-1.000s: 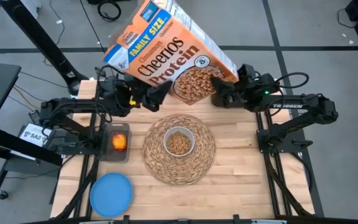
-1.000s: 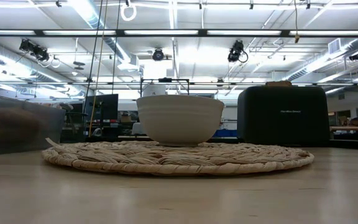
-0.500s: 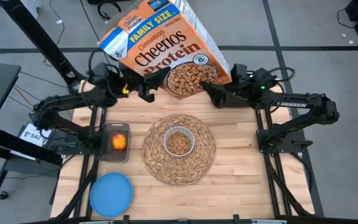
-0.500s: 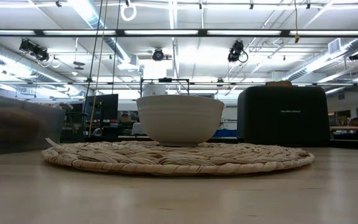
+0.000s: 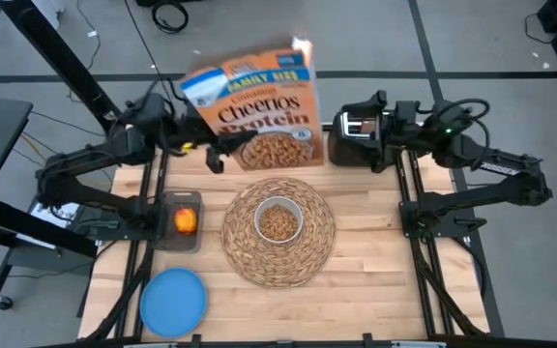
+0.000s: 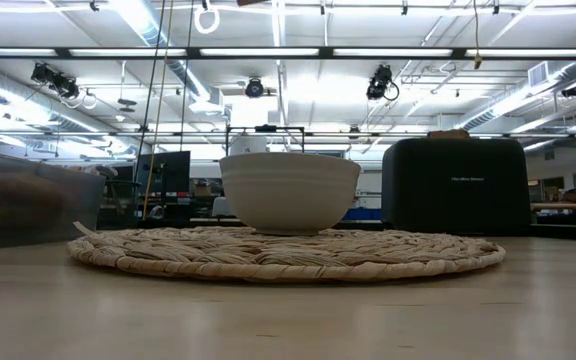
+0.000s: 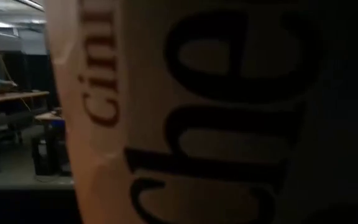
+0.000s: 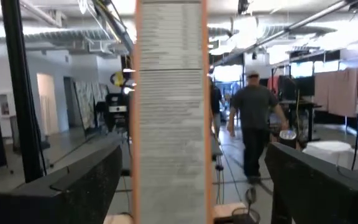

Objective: Arrange a breakfast setting
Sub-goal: Pour the cereal into the white bowl

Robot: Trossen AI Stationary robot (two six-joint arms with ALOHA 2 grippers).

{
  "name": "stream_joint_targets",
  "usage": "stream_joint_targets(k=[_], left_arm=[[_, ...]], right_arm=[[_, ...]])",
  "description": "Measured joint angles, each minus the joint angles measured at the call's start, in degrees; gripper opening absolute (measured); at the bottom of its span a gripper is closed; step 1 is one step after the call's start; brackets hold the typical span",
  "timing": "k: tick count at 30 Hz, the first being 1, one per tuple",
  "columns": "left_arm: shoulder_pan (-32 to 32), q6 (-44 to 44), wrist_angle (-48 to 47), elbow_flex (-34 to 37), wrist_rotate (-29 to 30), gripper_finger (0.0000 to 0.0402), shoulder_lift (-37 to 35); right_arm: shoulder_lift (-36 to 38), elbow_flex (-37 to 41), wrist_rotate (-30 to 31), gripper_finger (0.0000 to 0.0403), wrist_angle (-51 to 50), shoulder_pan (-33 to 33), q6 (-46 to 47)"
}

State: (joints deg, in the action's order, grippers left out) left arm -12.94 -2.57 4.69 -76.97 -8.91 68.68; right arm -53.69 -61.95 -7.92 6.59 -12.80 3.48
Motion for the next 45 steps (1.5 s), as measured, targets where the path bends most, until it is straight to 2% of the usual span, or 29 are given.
stream_joint_targets(k=[10, 16, 19, 23, 28, 31, 34, 39, 45], left_arm=[[1.3, 3.0, -1.5, 0.0, -0.1, 0.0202, 5.3], [2.1, 1.8, 2.5, 0.0, -1.4, 0.0202, 7.8], [2.3, 1.8, 2.9, -0.1, -0.7, 0.0202, 9.1], [2.7, 1.8, 3.6, 0.0, 0.1, 0.0202, 10.3], [2.6, 1.3, 3.8, 0.0, 0.5, 0.0205, 10.5], [2.5, -0.6, 2.4, 0.0, 0.3, 0.0225, 9.6], [2.5, -2.0, -0.5, 0.0, 0.2, 0.0258, 7.6], [2.9, -3.6, -4.4, -0.1, 0.9, 0.0310, 2.6], [2.3, -8.6, -12.3, -0.1, -2.7, 0.0317, -6.0]], right_arm=[[-4.5, 0.1, -7.4, 0.0399, -0.8, 0.0, 3.8], [-6.2, 0.1, -4.1, 0.0399, -0.5, 0.2, -1.5], [-7.4, 0.1, -4.8, 0.0390, 0.4, 0.3, -2.0], [-9.0, 0.2, -6.6, 0.0341, 0.6, 0.6, -1.8], [-9.2, 0.2, -6.6, 0.0230, 1.3, 0.6, -0.5], [-8.8, 0.2, -8.6, 0.0168, 0.8, 0.6, -0.8], [-7.5, 0.2, -10.0, 0.0164, -0.6, 0.3, -0.9], [-4.3, 0.2, -8.9, 0.0164, -4.8, 0.2, -2.1], [2.1, 1.4, -8.7, 0.0163, -12.4, 1.3, -2.2]])
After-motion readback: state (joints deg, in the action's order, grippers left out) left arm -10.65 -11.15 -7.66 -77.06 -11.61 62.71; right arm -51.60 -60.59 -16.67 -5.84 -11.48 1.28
